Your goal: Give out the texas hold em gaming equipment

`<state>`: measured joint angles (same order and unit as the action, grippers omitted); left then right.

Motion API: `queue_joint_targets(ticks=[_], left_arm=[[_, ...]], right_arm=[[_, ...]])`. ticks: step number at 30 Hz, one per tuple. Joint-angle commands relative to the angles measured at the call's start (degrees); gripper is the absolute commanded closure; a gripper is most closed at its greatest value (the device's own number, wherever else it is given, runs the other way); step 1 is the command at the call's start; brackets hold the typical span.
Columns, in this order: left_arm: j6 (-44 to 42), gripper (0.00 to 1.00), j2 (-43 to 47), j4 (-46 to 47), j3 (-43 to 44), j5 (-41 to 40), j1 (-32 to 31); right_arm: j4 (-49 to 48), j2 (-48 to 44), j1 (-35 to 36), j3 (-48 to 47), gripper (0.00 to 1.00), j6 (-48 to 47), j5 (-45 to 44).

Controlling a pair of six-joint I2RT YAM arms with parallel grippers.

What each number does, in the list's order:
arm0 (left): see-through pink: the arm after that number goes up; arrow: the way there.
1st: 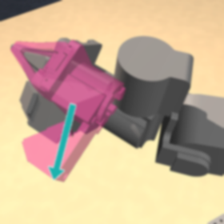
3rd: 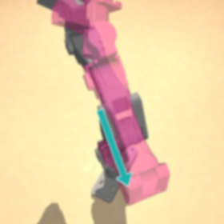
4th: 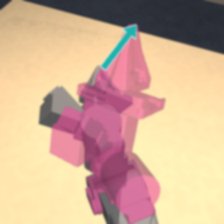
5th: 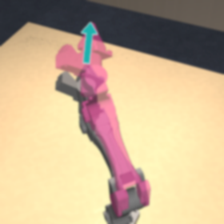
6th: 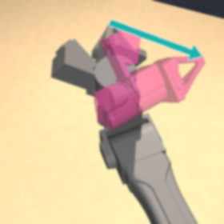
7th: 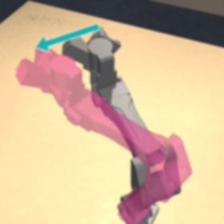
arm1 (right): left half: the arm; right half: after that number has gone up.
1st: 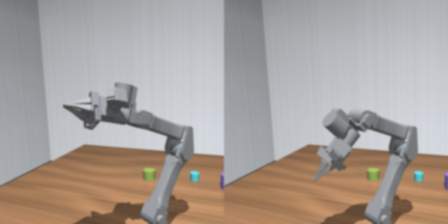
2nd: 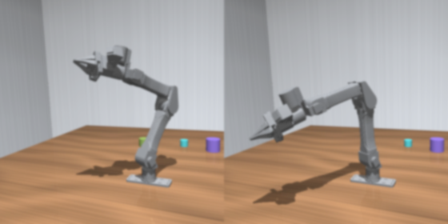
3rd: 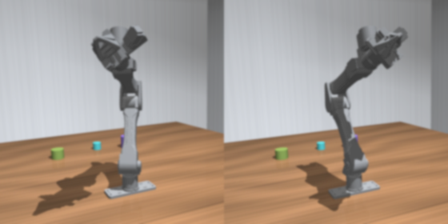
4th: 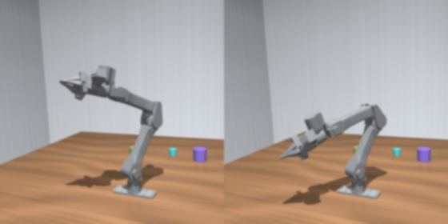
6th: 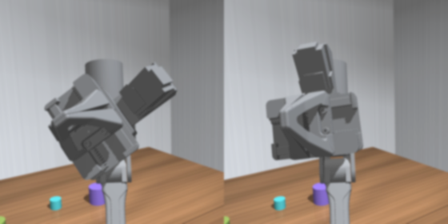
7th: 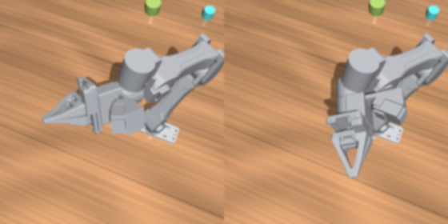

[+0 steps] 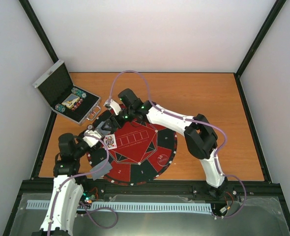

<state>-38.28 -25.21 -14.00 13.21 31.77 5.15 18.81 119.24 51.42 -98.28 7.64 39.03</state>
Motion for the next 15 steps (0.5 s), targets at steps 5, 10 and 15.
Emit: queue_joint_targets(ticks=[5, 10, 15], left_arm=[[-0.21, 0.44, 0.95, 1.73, 1.03, 0.92, 0.21], [-0.13, 0.44, 0.85, 2.03, 0.93, 0.97, 0.21], [-0.02, 0.44, 0.83, 1.99, 0.94, 0.93, 0.21]], right_arm=[[6.66, 1.7, 0.09, -3.17, 0.36, -2.5, -5.78], [8.02, 0.51, 0.09, -3.15, 0.42, -3.79, -8.01], [8.67, -0.12, 0.07, -3.67, 0.48, -4.38, -8.24]])
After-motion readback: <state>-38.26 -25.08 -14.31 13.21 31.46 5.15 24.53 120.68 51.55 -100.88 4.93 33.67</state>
